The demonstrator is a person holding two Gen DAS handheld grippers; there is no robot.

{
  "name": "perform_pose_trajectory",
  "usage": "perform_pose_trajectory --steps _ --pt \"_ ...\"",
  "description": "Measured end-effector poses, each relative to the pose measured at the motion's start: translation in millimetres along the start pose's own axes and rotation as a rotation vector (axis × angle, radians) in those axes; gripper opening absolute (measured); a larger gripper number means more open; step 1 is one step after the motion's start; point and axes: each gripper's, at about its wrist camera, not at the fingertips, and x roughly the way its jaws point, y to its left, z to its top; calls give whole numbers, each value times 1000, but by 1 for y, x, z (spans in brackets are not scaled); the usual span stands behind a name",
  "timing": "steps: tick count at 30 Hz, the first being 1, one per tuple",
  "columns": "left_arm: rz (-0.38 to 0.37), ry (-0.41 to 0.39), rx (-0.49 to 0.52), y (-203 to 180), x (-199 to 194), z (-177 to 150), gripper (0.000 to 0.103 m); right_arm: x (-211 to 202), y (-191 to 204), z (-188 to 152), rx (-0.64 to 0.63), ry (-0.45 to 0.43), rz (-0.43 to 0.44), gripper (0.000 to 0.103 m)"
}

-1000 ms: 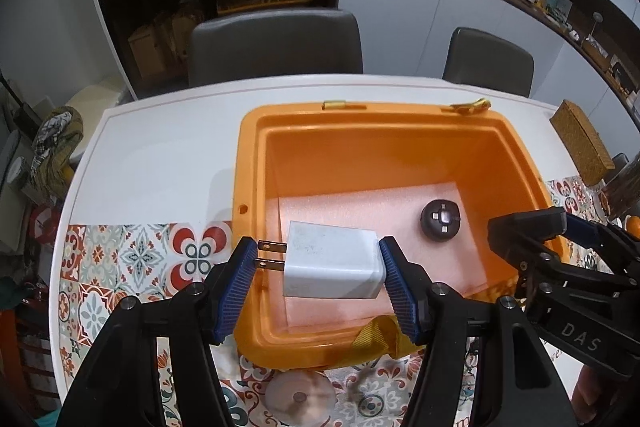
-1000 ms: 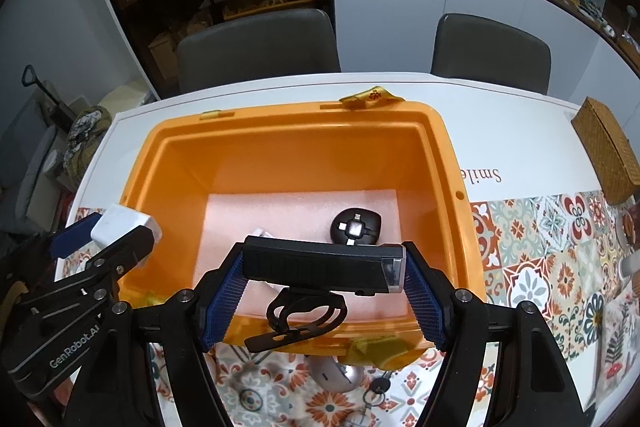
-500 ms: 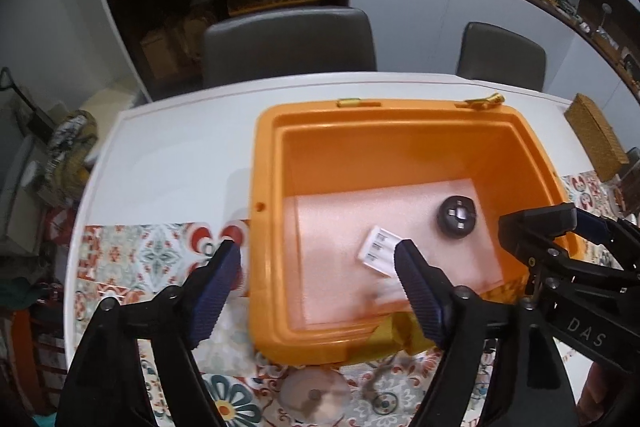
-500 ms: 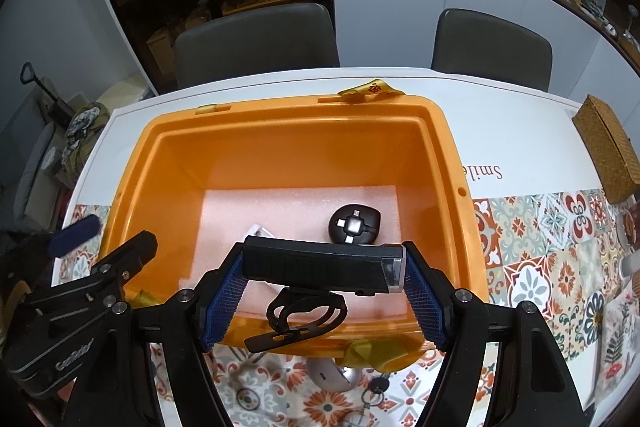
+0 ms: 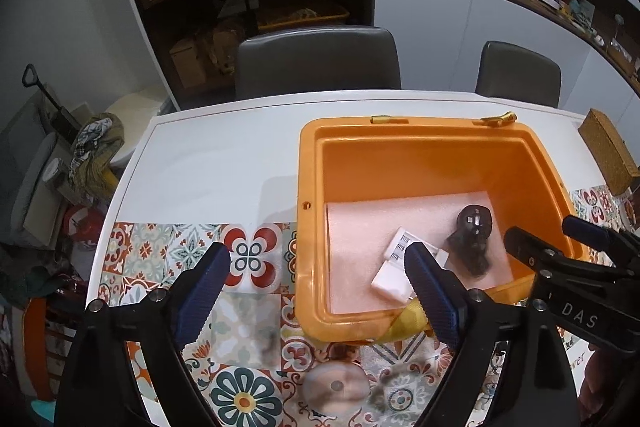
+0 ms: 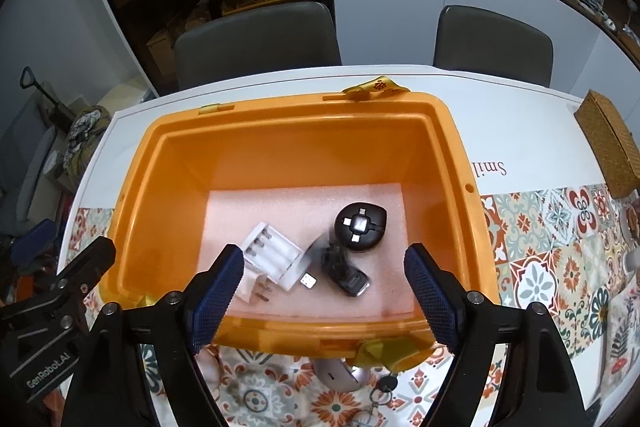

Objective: Organize rigid objects
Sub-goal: 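Lower both tools into the crate and open them, releasing plug and light, then withdraw both tools from the crate toward the remaining objects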

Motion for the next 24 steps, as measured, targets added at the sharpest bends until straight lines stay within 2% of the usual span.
perform_pose_trajectory --steps 8,13,24 --pt "8 -20 -6 2 -13 -12 91 -22 0 -14 -6 -38 -13 82" --pt "32 -42 25 -3 -24 -20 92 -38 3 -23 -33 -71 -18 83" --pt "-3 -58 2 -4 -48 -43 94 -68 -3 -46 -33 -121 -13 83"
